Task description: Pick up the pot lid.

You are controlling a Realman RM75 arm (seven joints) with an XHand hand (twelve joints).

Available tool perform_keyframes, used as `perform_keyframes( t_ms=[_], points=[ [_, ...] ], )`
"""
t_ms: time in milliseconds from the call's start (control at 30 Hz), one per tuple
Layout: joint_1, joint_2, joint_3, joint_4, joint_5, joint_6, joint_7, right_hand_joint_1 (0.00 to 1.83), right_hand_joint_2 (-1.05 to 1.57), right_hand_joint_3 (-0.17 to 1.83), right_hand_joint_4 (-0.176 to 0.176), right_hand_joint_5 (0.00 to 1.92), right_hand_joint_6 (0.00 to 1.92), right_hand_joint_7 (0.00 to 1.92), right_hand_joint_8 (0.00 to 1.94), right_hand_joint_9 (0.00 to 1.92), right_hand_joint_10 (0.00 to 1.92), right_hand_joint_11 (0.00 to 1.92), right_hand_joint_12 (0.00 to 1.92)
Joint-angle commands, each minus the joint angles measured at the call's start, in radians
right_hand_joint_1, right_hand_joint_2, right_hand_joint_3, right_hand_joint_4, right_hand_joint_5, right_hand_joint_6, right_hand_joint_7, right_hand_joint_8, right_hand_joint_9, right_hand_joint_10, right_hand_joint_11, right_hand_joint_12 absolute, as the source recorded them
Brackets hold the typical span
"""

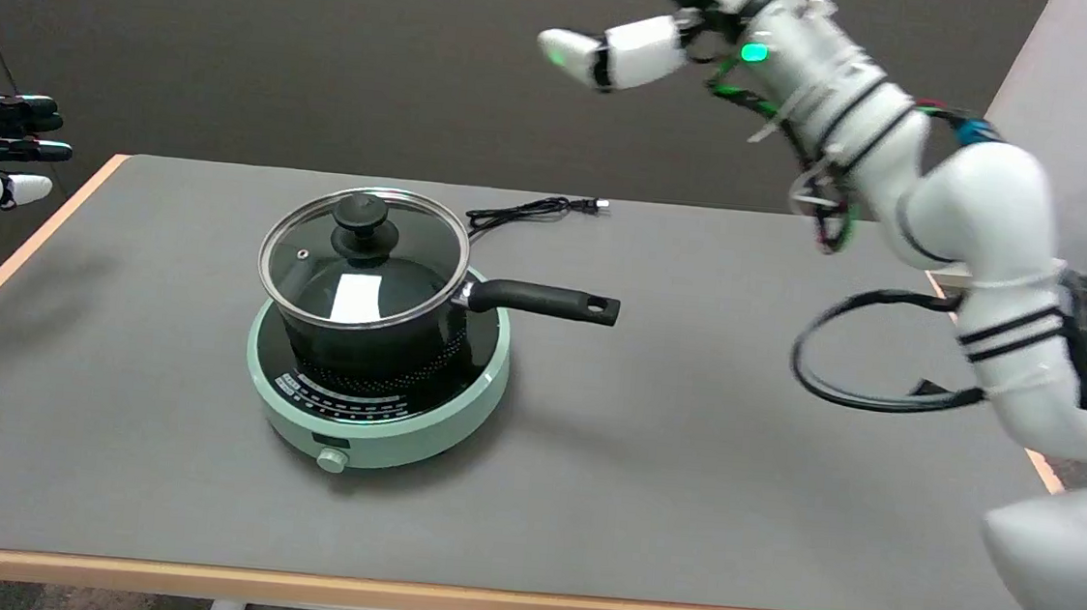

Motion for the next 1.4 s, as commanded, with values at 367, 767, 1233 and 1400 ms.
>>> perform_keyframes(
  t_ms=[367, 767, 1233, 1400],
  points=[
    [0.357, -0.166, -0.605, -0.079, -0.198, 0.032, -0.111, 0.64, 0.52, 0.85, 0.107, 0.47, 0.21, 0.57, 0.20, 0.60, 0.35, 0.30, 0.62],
    [0.374, -0.173, -0.710, -0.044, -0.185, -0.011, -0.110, 0.65, 0.52, 0.86, 0.109, 0.45, 0.20, 0.57, 0.20, 0.61, 0.35, 0.33, 0.66],
    [0.461, -0.240, -0.757, -0.298, -0.181, -0.013, 0.054, 0.74, 0.54, 0.93, 0.153, 0.50, 0.22, 0.66, 0.21, 0.67, 0.44, 0.40, 0.74],
    [0.502, -0.257, -0.769, -0.400, -0.131, -0.047, 0.070, 0.75, 0.54, 0.94, 0.161, 0.50, 0.22, 0.66, 0.21, 0.67, 0.44, 0.40, 0.74]
  ],
)
